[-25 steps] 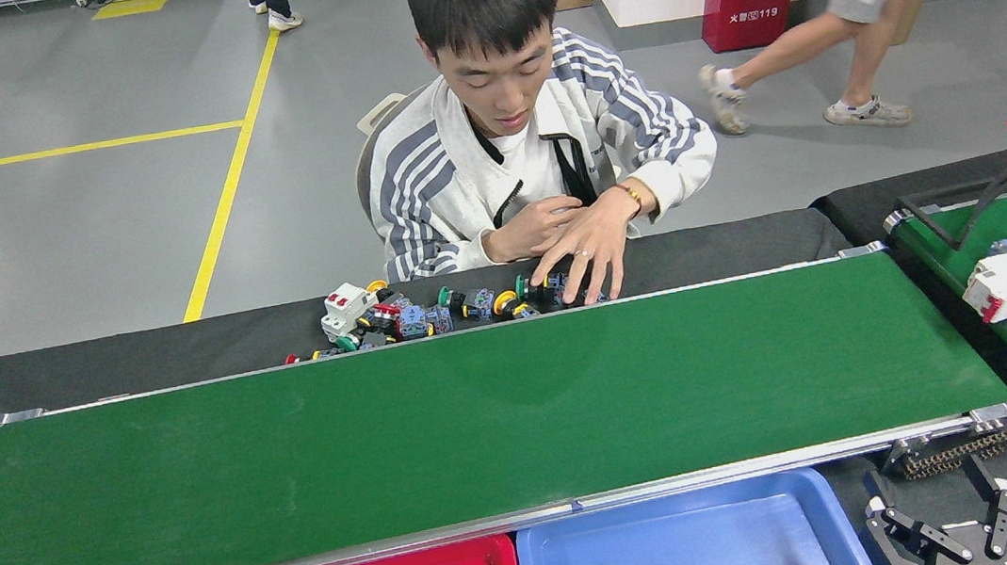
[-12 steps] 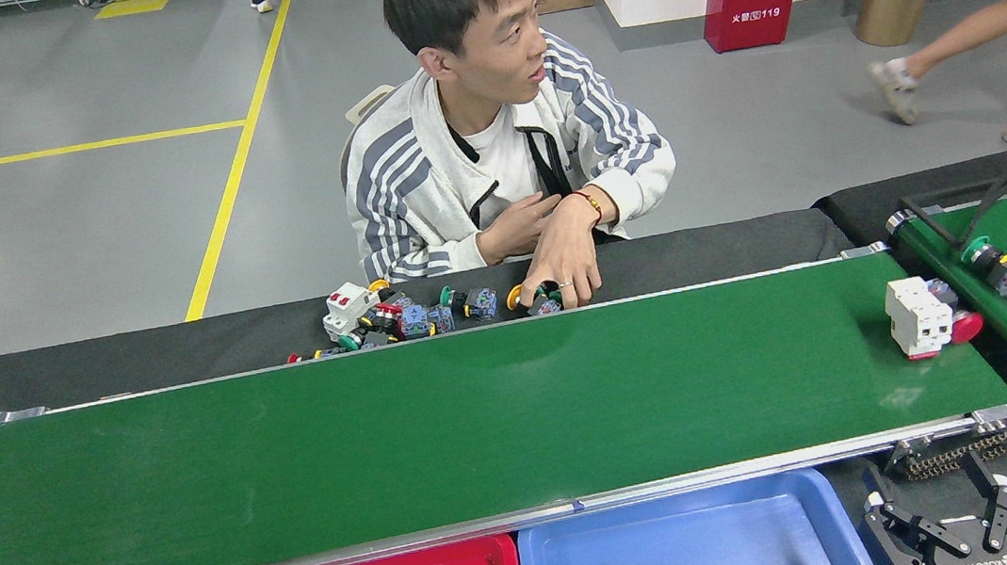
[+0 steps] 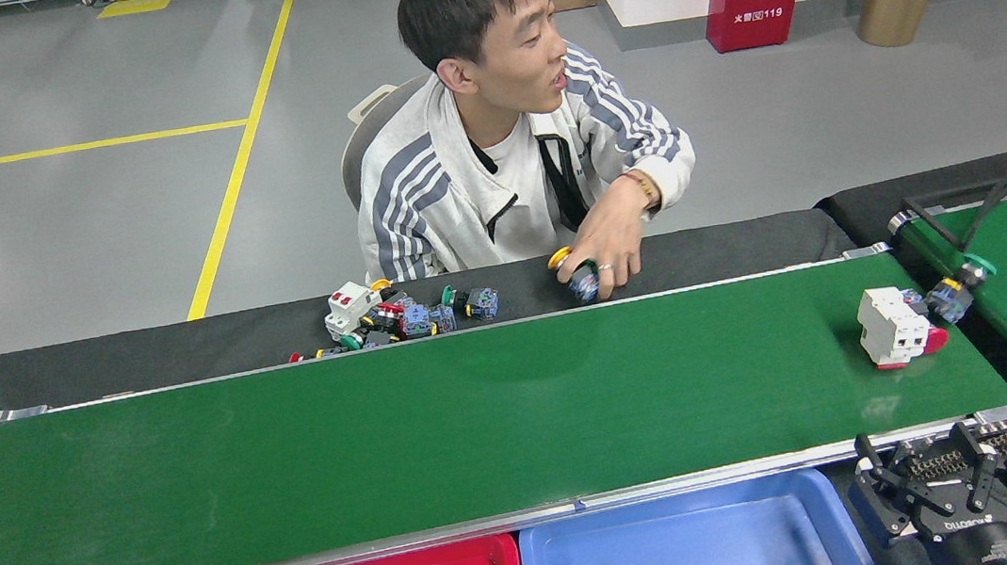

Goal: Pick switch part from conveyor to tray

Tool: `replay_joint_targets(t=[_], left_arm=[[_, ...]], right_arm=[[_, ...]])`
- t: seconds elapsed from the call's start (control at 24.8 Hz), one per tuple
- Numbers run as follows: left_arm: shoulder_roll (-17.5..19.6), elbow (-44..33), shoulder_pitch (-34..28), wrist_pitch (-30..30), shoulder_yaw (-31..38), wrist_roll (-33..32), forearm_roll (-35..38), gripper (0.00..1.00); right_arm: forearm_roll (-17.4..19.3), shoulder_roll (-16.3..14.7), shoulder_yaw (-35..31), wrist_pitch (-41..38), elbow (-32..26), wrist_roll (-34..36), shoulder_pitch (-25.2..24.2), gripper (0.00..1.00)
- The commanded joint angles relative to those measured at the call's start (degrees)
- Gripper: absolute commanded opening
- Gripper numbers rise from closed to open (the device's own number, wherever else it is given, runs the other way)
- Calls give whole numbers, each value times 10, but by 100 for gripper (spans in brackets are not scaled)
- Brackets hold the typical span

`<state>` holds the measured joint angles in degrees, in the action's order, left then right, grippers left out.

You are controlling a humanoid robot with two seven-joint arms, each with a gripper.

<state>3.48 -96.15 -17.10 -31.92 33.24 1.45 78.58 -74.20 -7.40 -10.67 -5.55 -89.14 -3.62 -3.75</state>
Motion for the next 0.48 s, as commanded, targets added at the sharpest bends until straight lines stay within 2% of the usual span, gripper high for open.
replay_joint_targets(t=[0.0, 0.44], left_arm=[[5, -8, 3, 0, 1, 2, -2, 100], [6, -8, 3, 0, 1, 2, -2, 100]], right_arm=[[-1, -8, -1, 8, 11, -11, 25, 99], [0, 9, 58, 12, 144, -16, 139, 99]])
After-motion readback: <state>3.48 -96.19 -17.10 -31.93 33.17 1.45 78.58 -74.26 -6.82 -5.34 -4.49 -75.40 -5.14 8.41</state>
